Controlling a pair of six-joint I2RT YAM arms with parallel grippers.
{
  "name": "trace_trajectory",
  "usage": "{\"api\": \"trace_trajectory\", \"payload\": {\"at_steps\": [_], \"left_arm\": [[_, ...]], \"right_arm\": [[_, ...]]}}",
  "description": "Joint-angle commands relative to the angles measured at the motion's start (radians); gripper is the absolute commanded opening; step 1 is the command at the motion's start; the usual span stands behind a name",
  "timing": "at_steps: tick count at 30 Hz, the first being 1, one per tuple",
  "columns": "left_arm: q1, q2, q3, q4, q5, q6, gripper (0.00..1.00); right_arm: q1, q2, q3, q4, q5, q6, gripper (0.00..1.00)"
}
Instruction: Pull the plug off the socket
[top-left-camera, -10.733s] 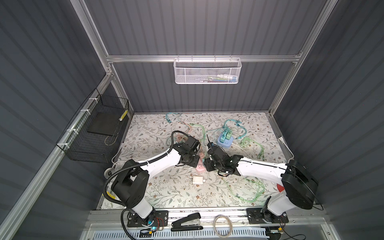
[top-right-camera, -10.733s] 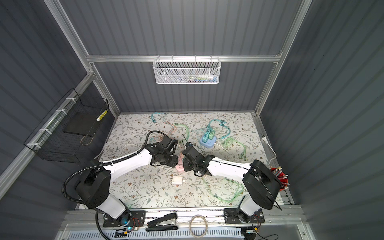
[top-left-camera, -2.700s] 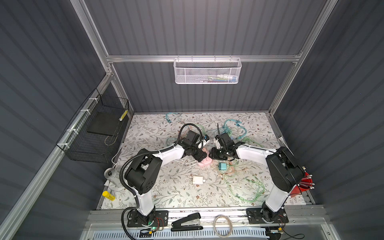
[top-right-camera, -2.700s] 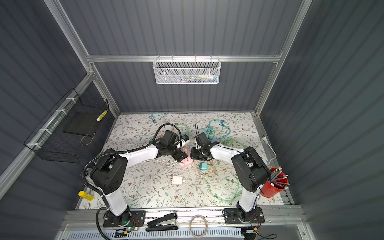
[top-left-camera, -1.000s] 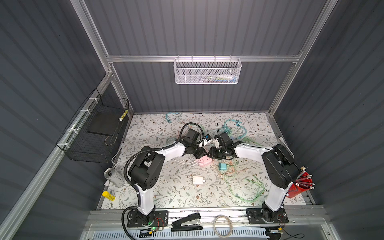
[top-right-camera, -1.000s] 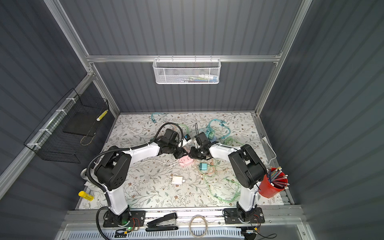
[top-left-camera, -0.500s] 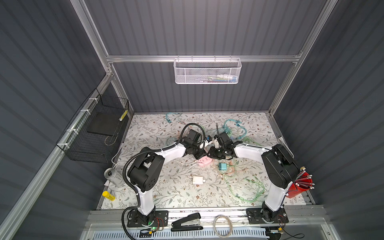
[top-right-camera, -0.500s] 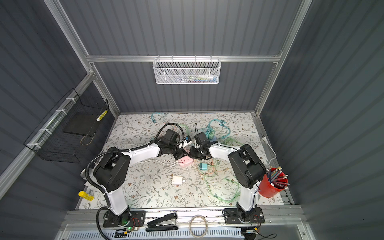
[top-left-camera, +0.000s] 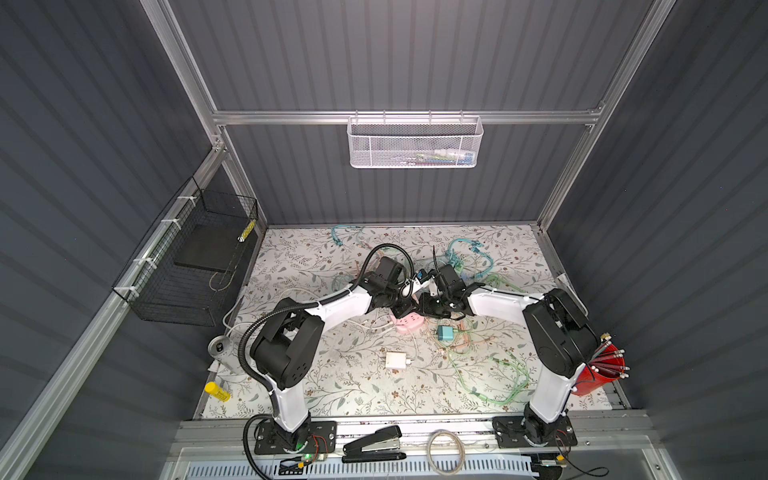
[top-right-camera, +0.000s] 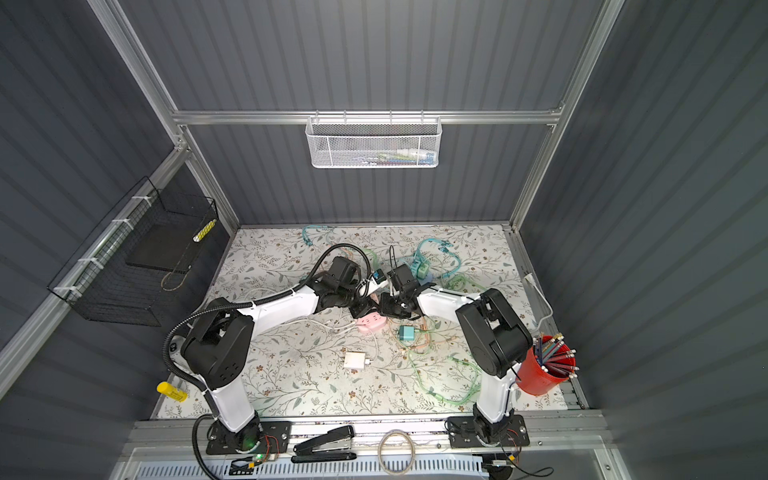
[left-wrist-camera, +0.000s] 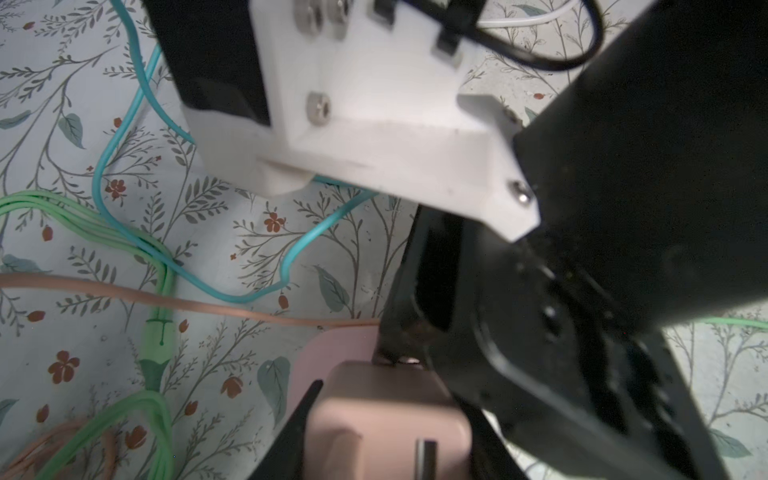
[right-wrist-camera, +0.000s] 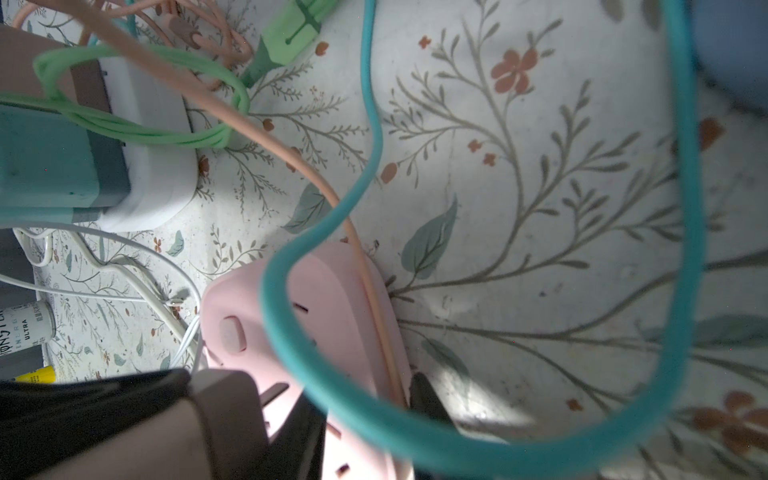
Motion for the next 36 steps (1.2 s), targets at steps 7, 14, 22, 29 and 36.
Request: {"api": "trace_trajectory", "payload": {"at_steps": [7, 14, 22, 29, 36], "left_arm": [[-0.014, -0.016, 0.031, 0.0, 0.033, -0.023, 0.12], [-0.008, -0.02, 0.033, -0.005, -0.011, -0.028, 0.12], [-0.002, -0.044, 0.01, -0.012, -0.035, -0.027, 0.12], [-0.001, -0.051, 0.025, -0.015, -0.039, -0.036, 0.12], [-0.001, -0.029, 0.057, -0.035, 0.005, -0.058, 0.12]], "right_arm": [[0.011, 0.018, -0.125, -0.021, 0.031, 0.029, 0.35], [0.023, -0.027, -0.158, 0.029, -0.005, 0.055, 0.35], [0.027, -0.066, -0.205, 0.083, -0.048, 0.082, 0.33], [0.033, -0.103, -0.191, 0.063, -0.049, 0.052, 0.37], [-0.007, -0.202, -0.215, 0.027, 0.001, 0.033, 0.53]]}}
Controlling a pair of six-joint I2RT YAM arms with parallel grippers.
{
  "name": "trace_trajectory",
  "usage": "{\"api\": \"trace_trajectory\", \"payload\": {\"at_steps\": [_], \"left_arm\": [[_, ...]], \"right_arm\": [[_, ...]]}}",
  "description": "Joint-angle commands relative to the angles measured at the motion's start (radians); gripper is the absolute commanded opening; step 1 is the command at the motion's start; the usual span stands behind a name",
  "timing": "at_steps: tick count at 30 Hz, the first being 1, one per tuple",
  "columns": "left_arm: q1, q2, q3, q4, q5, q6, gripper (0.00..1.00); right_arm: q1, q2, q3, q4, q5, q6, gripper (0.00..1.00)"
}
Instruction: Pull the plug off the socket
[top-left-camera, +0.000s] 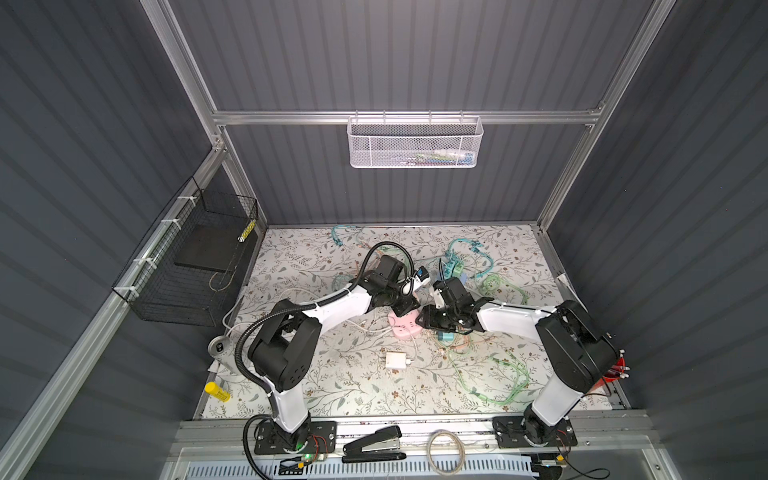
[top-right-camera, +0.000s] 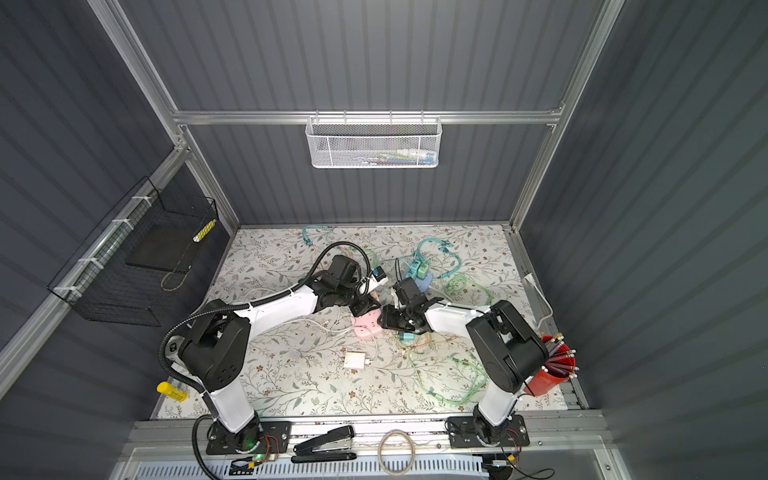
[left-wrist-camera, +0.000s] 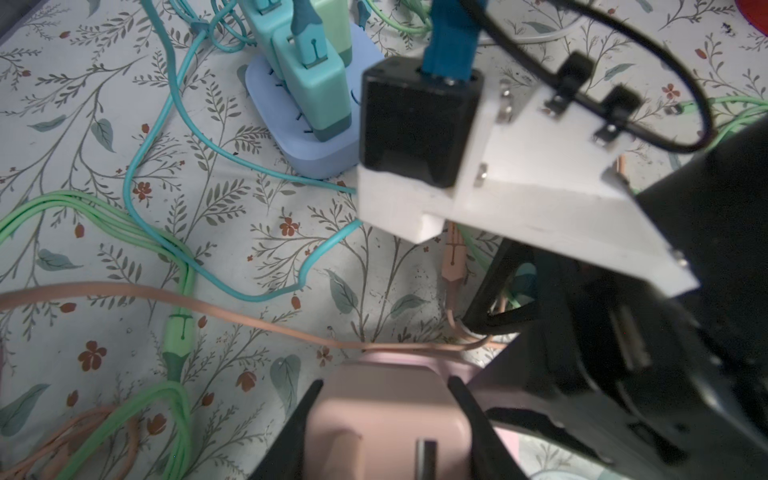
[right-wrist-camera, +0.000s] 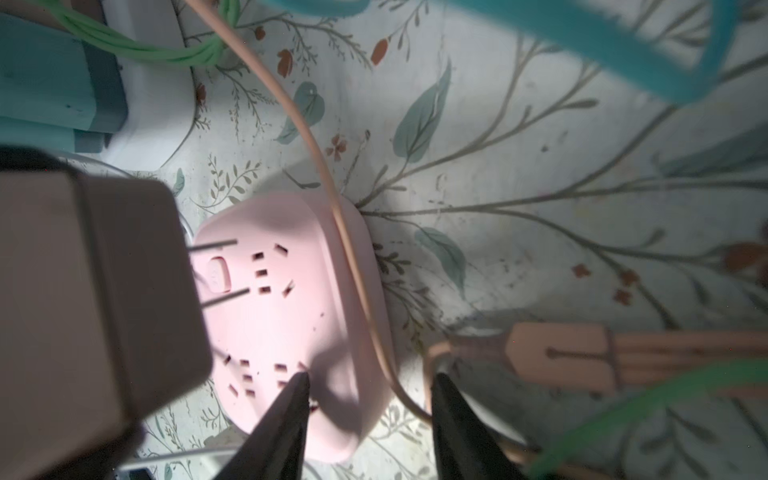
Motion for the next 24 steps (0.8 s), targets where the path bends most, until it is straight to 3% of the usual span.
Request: {"api": "trace_trajectory", "payload": {"at_steps": [1, 15, 24], "left_arm": [[0.004, -0.01, 0.036, -0.017, 0.037, -0.032, 0.12], [0.0, 0.068, 0.125, -0.055, 0.135, -0.133, 0.14], [-0.029, 0.128, 0.17, -0.088, 0.136, -0.175, 0.15]], "right_arm": [[-0.021, -0.062, -0.024, -0.046, 0.036, -0.019, 0.54], [-0.07, -0.242, -0.144, -0.003, 0.134, -0.021, 0.69], [-0.14, -0.368, -0.24, -0.009, 0.176, -0.03, 0.75]]}}
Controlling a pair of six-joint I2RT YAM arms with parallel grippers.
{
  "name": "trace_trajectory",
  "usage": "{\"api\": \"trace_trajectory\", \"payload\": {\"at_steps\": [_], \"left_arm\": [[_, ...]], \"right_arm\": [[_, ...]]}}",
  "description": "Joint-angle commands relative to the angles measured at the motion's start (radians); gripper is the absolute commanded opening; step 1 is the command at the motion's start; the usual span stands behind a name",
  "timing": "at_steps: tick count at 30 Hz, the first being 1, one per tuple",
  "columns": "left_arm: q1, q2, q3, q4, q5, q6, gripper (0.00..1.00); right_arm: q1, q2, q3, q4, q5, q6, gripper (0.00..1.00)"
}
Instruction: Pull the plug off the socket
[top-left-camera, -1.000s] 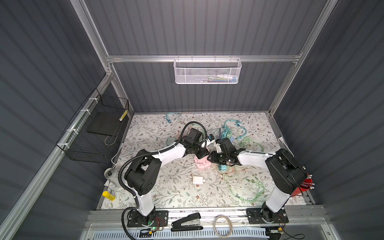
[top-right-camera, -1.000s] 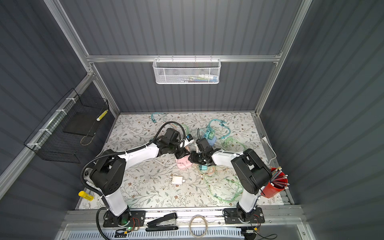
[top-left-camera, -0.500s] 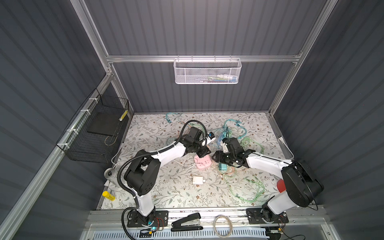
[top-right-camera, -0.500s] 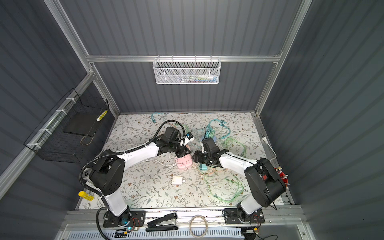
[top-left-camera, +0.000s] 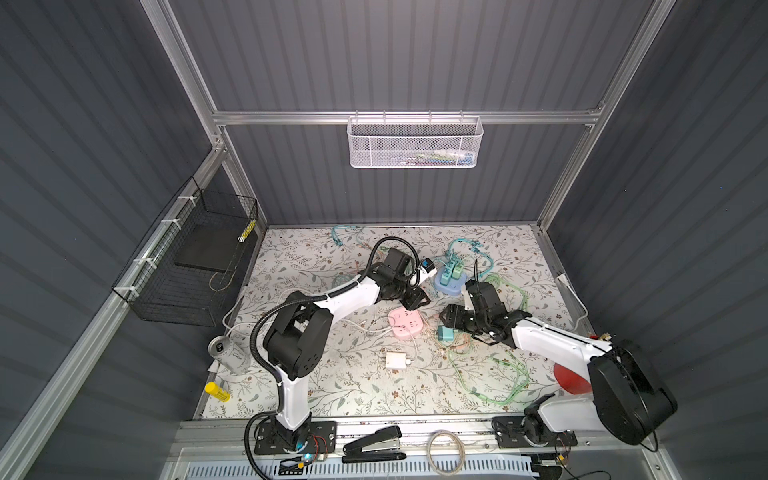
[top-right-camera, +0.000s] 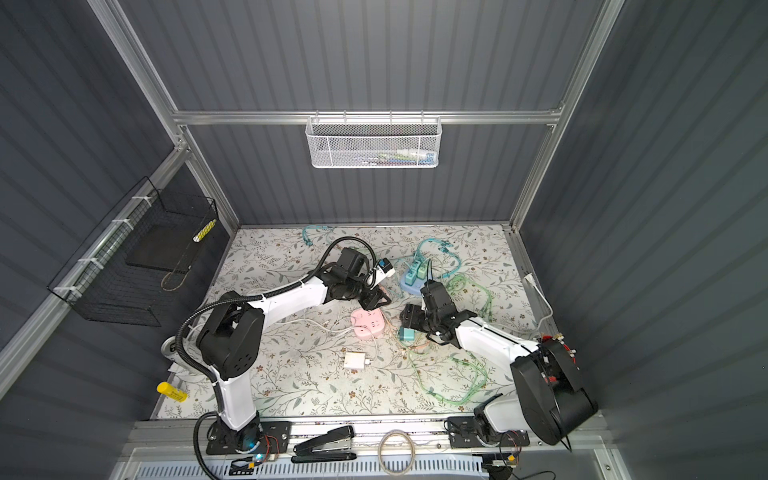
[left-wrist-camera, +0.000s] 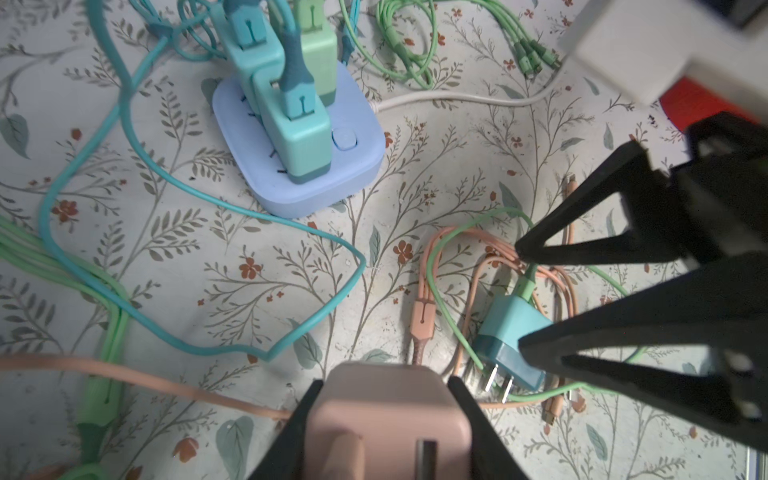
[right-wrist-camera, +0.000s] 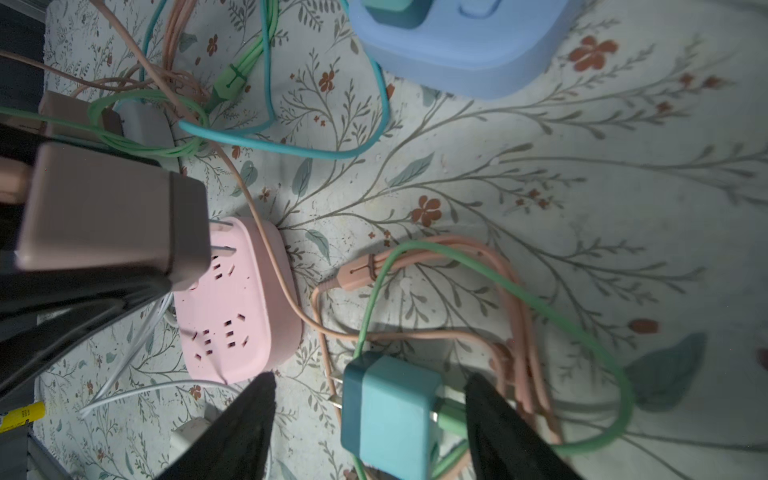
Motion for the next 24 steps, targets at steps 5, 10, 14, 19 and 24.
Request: {"api": "trace_trajectory", "payload": {"at_steps": [5, 10, 14, 19, 24], "left_arm": [[-0.04, 0.022, 0.028, -0.024, 0.023, -0.063, 0.17], [-0.051, 0.07, 0.091, -0.067, 0.009, -0.097, 0.19], [-0.05, 0.088, 0.104, -0.068, 0.02, -0.129, 0.21], [-0.051, 0.128, 0.149, -0.12, 0.035, -0.156, 0.21], [-0.051, 0.159, 0.188, -0.189, 0.038, -0.183, 0.22]], "right_arm": [[-0.047, -0.081, -0.053, 0.0, 0.042, -0.017, 0.78], [-0.061, -0.09, -0.063, -0.011, 0.035, -0.02, 0.78], [-0.064, -0.091, -0.071, -0.01, 0.029, -0.017, 0.78], [-0.066, -0.089, -0.08, -0.005, 0.023, -0.012, 0.78], [-0.067, -0.083, -0.083, -0.005, 0.015, -0.011, 0.79]]}}
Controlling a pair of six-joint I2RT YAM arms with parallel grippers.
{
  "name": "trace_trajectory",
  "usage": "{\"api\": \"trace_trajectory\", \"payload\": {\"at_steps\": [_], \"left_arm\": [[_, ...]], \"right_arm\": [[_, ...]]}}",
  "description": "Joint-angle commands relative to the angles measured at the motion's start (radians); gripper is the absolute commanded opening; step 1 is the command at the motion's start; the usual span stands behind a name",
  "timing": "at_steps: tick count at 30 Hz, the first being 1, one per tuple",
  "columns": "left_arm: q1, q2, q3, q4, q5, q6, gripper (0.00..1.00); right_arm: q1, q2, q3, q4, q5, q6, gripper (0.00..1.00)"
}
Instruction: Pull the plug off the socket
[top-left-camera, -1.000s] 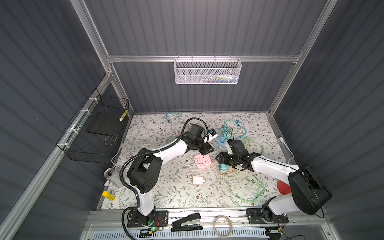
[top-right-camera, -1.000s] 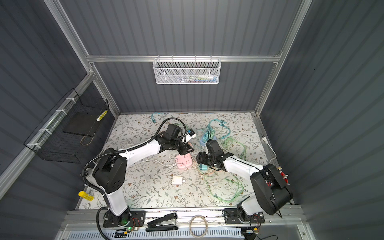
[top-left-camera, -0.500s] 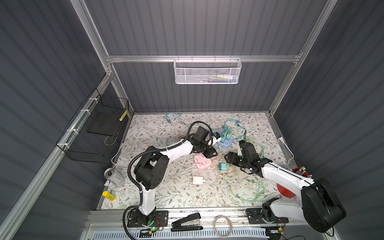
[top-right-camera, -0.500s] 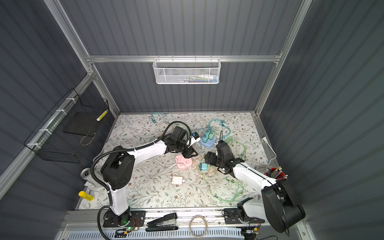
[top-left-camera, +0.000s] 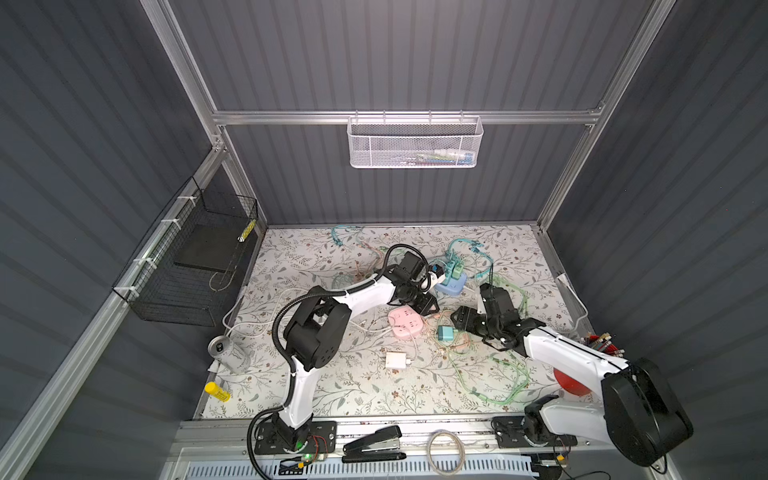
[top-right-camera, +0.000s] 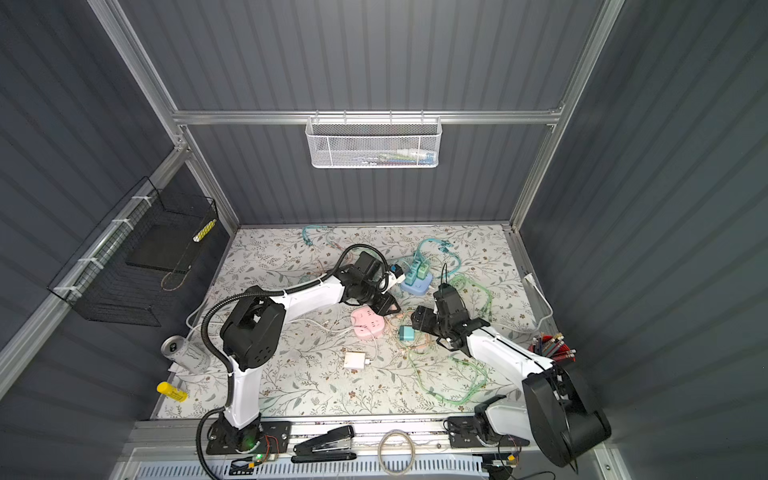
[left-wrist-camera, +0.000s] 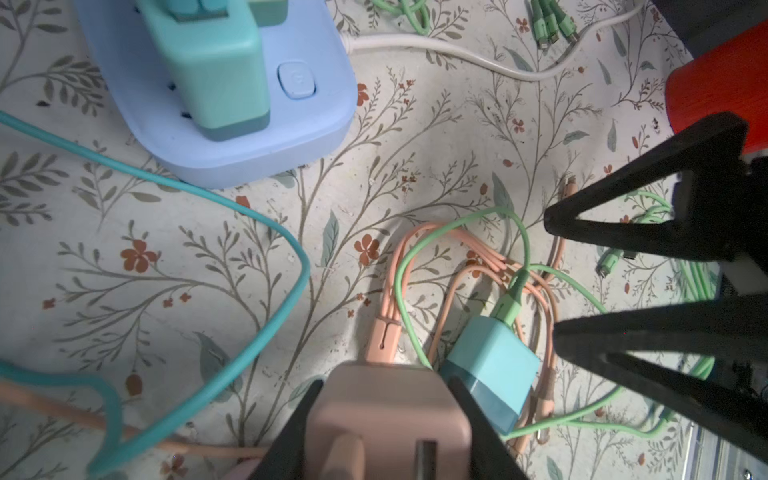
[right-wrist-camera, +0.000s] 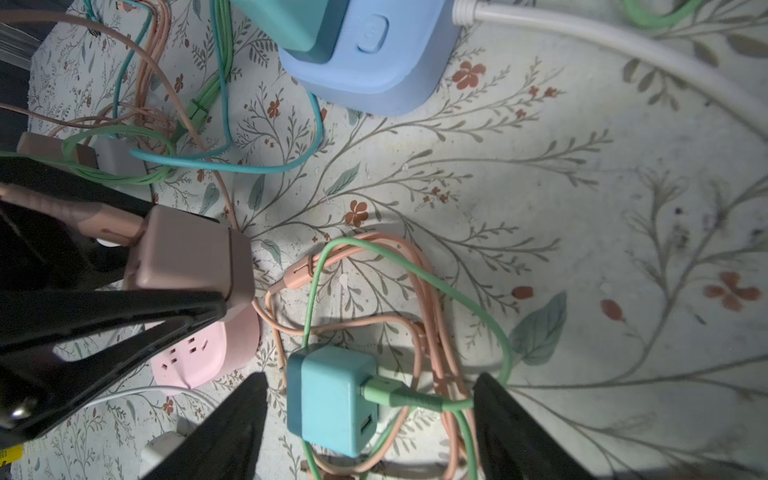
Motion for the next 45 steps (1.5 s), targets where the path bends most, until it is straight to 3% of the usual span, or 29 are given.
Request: {"api": "trace_trajectory", "payload": {"at_steps": [1, 13, 23, 38, 45], "left_arm": [[-0.001, 0.025, 0.058, -0.093, 0.027, -0.04, 0.22], [-0.001, 0.109, 0.196, -0.296, -0.002, -0.057, 0.24], [-0.001, 0.116, 0.206, -0.312, -0.011, -0.108, 0.28], [-0.004, 0.115, 0.234, -0.288, -0.002, -0.136, 0.62], [-0.006, 0.083, 0.228, -0.27, -0.007, -0.136, 0.73]], "right_arm": [[-0.006, 0.0, -0.011, 0.0, -0.005, -0.005, 0.79], [-0.007, 0.028, -0.011, 0.013, -0.033, 0.008, 0.79], [-0.007, 0.03, -0.015, 0.014, -0.038, 0.015, 0.79], [-0.007, 0.025, -0.022, 0.017, -0.047, 0.028, 0.79], [-0.006, 0.024, -0.021, 0.019, -0.046, 0.031, 0.79]]}}
